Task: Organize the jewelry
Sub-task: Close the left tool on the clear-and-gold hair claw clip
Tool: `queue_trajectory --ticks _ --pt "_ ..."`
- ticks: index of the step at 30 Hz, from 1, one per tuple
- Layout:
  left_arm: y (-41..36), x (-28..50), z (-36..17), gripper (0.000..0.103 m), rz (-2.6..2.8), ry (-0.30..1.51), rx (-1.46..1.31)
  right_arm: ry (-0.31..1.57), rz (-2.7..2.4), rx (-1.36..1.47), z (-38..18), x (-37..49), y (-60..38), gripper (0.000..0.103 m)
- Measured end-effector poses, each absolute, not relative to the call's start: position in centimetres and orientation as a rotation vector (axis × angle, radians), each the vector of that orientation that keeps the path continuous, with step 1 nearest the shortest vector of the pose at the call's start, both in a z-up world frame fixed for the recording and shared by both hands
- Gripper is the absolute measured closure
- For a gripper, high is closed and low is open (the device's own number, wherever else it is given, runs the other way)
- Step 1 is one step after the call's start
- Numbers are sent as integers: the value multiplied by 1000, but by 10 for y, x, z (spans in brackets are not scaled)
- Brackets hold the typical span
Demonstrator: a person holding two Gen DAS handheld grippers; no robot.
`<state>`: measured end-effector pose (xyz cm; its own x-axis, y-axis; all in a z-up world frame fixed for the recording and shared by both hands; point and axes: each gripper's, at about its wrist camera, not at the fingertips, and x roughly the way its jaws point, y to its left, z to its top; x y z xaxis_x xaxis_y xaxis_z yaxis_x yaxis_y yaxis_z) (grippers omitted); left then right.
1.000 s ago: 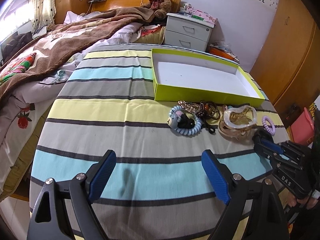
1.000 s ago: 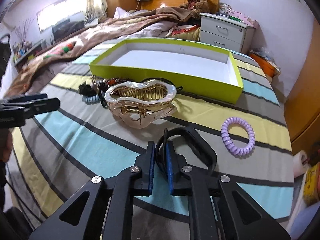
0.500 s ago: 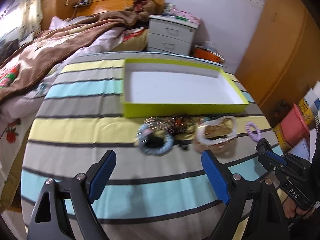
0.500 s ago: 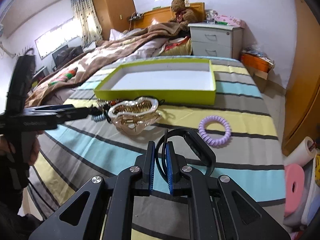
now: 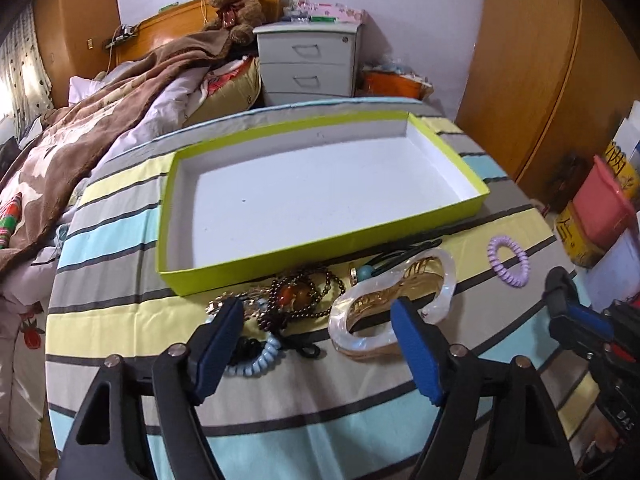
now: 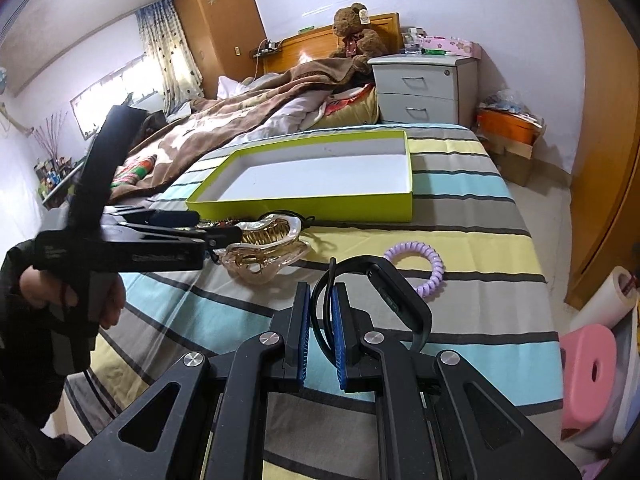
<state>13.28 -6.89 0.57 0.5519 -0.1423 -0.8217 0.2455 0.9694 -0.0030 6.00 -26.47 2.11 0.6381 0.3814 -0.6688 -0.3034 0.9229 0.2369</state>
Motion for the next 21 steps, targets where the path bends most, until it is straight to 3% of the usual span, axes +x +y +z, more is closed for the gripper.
queue_trajectory --ticks 11,21 --pt "-92 136 3 59 -295 993 191 789 408 138 17 66 -272 92" --pt "-108 134 1 62 -397 1049 186 794 399 156 16 69 -278 92"
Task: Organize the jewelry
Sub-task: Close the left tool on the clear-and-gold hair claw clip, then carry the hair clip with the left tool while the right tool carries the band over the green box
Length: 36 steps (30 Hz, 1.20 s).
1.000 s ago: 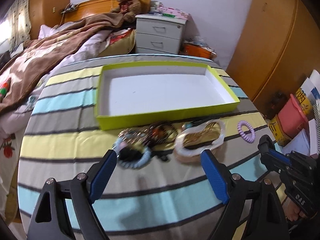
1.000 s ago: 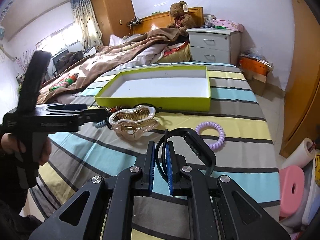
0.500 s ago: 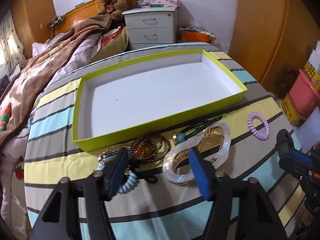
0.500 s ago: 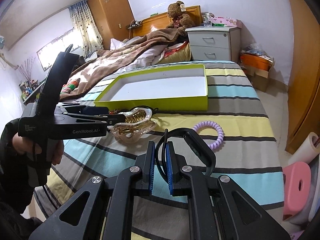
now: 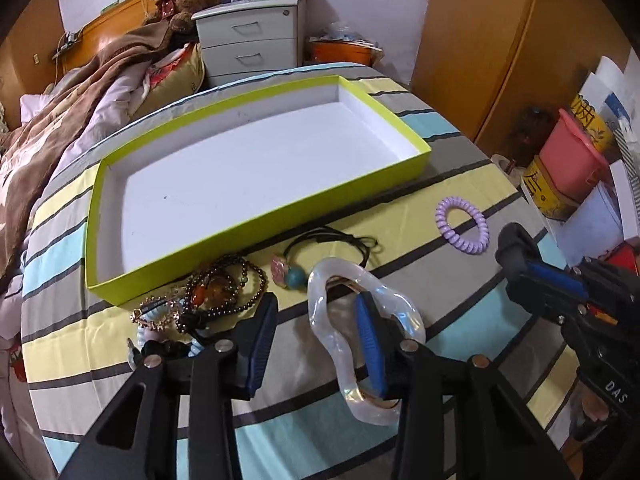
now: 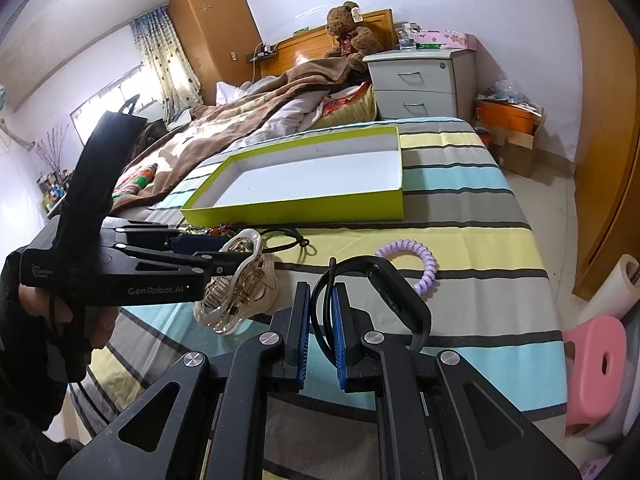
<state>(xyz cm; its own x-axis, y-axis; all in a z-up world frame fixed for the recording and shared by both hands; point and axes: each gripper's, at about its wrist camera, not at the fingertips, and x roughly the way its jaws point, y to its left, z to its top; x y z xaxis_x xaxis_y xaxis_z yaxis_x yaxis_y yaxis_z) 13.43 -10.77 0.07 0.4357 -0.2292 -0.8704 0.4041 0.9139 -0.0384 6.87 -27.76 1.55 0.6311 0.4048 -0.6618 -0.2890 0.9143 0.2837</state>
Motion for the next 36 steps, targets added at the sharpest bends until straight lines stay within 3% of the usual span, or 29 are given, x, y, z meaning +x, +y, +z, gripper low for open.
queue_trajectory --ticks 5,9,17,36 --pt "-110 132 -8 70 -385 1080 193 790 395 150 16 67 -277 92" --pt "-108 129 -13 83 -388 1092 181 786 393 138 18 65 -275 92" --pt "-100 123 -6 91 -374 1070 164 765 393 125 27 59 -272 92" --pt "-78 109 0 91 -374 1039 70 684 519 220 43 47 -281 92"
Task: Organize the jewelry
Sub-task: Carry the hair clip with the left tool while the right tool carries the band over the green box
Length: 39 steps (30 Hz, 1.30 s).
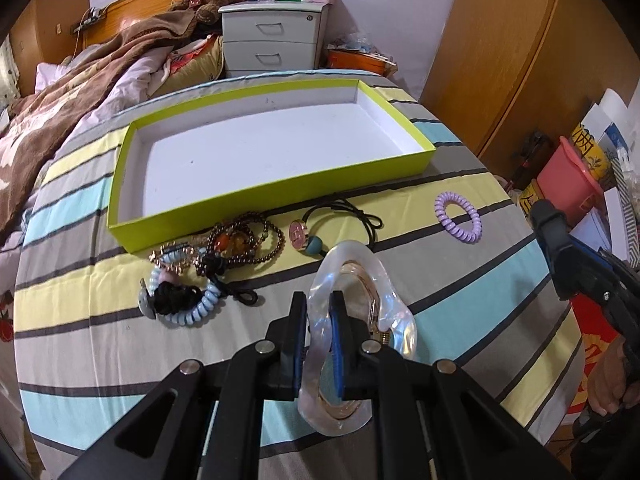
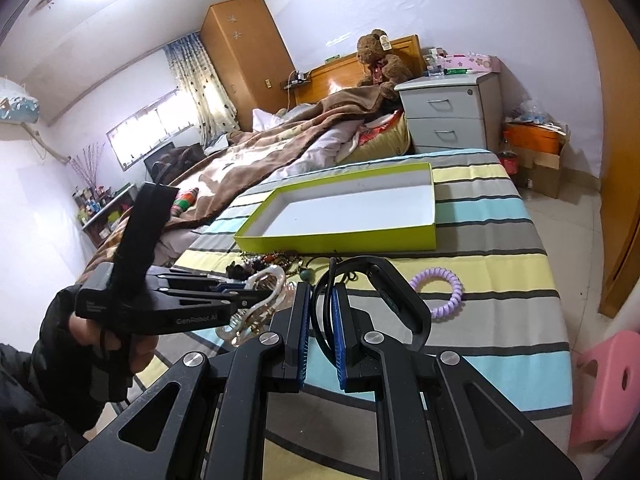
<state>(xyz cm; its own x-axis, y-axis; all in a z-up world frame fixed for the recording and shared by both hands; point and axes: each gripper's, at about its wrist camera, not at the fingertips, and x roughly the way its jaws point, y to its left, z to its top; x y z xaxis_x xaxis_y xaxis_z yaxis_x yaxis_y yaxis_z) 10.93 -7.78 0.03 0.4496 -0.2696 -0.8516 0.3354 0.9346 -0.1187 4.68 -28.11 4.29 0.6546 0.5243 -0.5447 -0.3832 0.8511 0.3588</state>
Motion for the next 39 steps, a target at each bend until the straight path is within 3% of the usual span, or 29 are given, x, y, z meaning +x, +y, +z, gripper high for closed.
queue_trajectory --ticks 10,24,39 --pt "-82 113 -9 92 -366 1062 87 697 486 188 48 58 -280 92" --pt "-61 138 35 92 -356 991 58 669 453 91 77 99 -267 92" --pt "-20 213 44 92 -247 985 -17 763 382 4 62 198 -247 92"
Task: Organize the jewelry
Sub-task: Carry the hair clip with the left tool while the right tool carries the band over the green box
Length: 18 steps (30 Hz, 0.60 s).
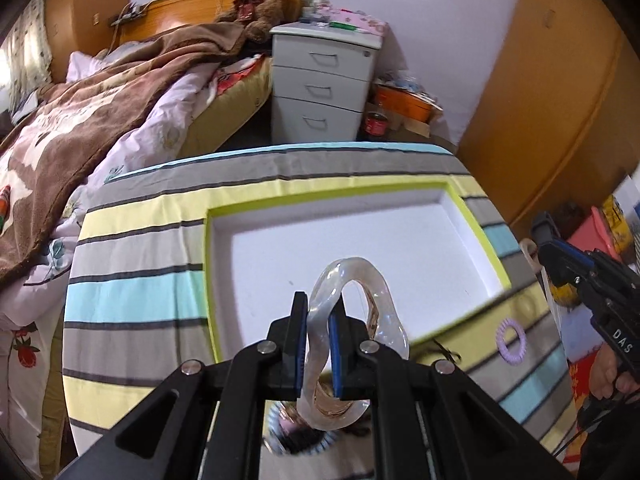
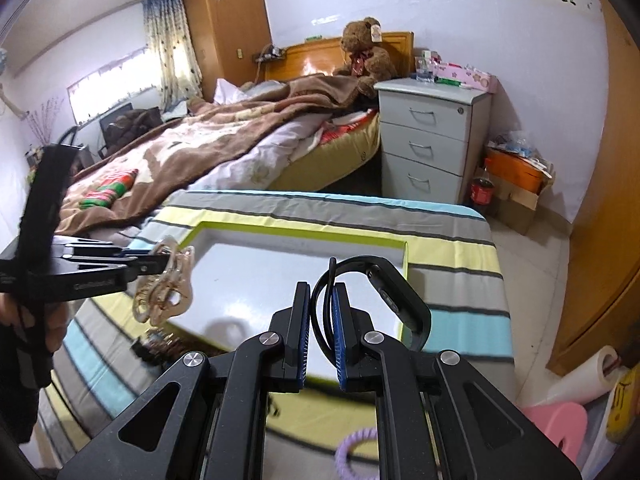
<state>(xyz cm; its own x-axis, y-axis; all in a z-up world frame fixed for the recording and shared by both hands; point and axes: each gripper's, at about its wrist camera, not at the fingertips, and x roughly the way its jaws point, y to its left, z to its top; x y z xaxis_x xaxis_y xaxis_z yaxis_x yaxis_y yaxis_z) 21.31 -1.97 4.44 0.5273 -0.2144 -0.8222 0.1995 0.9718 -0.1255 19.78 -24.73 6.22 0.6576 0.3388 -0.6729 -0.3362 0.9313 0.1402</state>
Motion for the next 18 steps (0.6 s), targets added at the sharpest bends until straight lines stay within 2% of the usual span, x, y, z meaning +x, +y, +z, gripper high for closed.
queue_trajectory --ticks 18 --pt "-3 287 10 92 -161 1044 -71 892 349 -36 17 274 -224 92"
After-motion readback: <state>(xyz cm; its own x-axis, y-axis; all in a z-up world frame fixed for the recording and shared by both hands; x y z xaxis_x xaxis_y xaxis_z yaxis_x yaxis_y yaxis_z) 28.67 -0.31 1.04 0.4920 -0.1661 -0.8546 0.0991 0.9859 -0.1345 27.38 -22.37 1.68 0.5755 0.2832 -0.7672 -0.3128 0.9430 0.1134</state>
